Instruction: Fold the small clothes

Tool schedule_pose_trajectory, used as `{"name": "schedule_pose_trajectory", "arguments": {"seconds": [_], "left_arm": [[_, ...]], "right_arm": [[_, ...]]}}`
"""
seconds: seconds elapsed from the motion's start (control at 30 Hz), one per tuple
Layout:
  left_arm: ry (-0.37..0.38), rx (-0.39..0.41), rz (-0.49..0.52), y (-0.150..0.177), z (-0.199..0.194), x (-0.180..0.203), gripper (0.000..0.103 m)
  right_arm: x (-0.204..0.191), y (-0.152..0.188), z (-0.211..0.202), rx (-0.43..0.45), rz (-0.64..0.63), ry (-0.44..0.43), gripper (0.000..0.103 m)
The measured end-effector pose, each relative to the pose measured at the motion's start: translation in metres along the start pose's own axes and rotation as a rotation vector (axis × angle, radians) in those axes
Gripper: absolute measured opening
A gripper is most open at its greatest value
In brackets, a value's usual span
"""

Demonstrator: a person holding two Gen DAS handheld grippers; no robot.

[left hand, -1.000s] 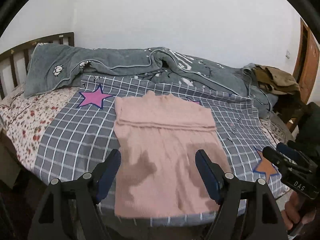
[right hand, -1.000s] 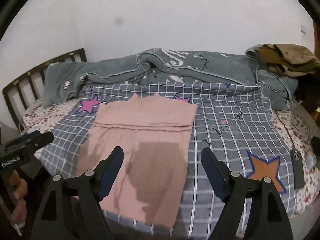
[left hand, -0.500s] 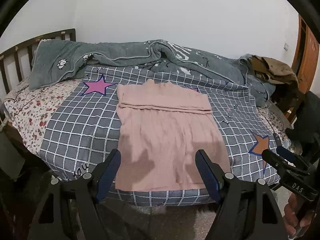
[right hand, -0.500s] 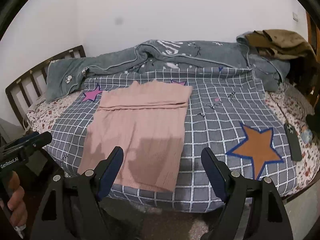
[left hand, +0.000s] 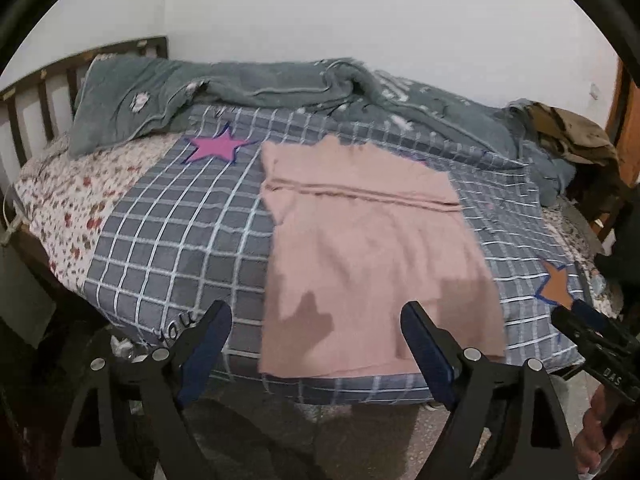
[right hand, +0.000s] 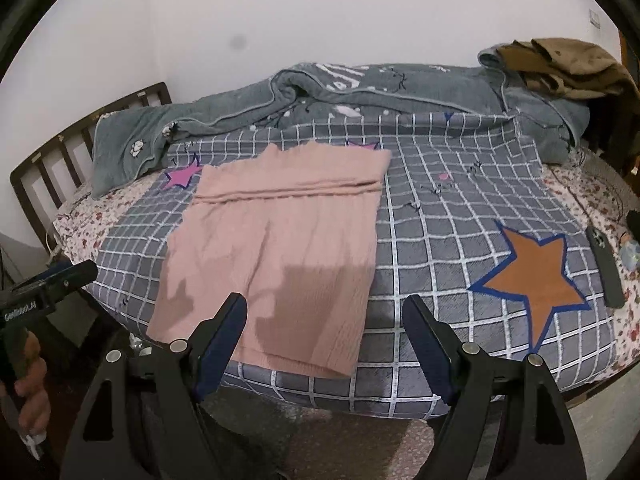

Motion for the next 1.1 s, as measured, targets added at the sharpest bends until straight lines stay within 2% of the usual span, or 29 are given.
{"name": "schedule_pose_trajectory", "arguments": {"seconds": [0.13, 0.2, 0.3, 0.47, 0.57, 0.67, 0.77, 0.83, 0.87, 0.9, 0.93, 0.97, 1.0, 1.1], "left_arm": [[0.034, -0.023, -0.038, 0.011, 0.028, -0.026, 0.086], [0.024, -0.03, -0.052, 0.018, 0.043, -0.039, 0.084], [0.036, -0.067, -0.057, 0.029, 0.064, -0.049, 0.083], [0.051, -0.124, -0.01, 0.048, 0.095, -0.034, 0.078], [0.046, -0.15, 0.041, 0.053, 0.111, -0.018, 0.068], [0.027, -0.157, 0.083, 0.054, 0.121, -0.007, 0.066], [0.018, -0.173, 0.096, 0.054, 0.131, 0.0, 0.061], [0.004, -0.167, 0.093, 0.054, 0.134, 0.001, 0.056], [-0.008, -0.161, 0.095, 0.055, 0.134, 0.002, 0.053], [-0.019, -0.151, 0.1, 0.055, 0.133, 0.003, 0.044], [-0.013, -0.147, 0.104, 0.054, 0.133, 0.004, 0.029], [-0.008, -0.142, 0.108, 0.054, 0.131, 0.005, 0.021], [-0.014, -0.138, 0.117, 0.052, 0.128, 0.005, 0.009], [-0.007, -0.121, 0.119, 0.048, 0.118, -0.003, 0.009]], "right_arm": [[0.012, 0.017, 0.027, -0.044, 0.007, 0.007, 0.079], [0.018, 0.027, 0.041, -0.075, 0.004, 0.019, 0.071], [0.026, 0.039, 0.061, -0.119, 0.002, 0.027, 0.065], [0.032, 0.055, 0.094, -0.151, 0.036, 0.006, 0.065], [0.032, 0.062, 0.11, -0.167, 0.039, 0.013, 0.064], [0.031, 0.07, 0.122, -0.199, 0.034, 0.015, 0.051], [0.028, 0.071, 0.121, -0.181, 0.0, 0.023, 0.04], [0.029, 0.071, 0.121, -0.169, 0.0, 0.025, 0.031], [0.029, 0.071, 0.12, -0.163, 0.001, 0.02, 0.022], [0.029, 0.071, 0.12, -0.159, 0.005, 0.009, 0.011], [0.03, 0.072, 0.121, -0.159, 0.017, -0.015, 0.007], [0.03, 0.071, 0.12, -0.156, 0.028, -0.028, 0.005], [0.031, 0.07, 0.119, -0.15, 0.037, -0.027, 0.004], [0.035, 0.066, 0.107, -0.114, 0.046, -0.042, 0.004]]}}
Point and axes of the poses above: each gripper's, at about its wrist camera, not at the fingertips, and z roughly the way its jaws point, x to its right, y to its underside, the point moved 7 cm from there along z, roughly the way its jaws point, and after that the axes turned 10 degrees about -y, right-handed, at the moved point
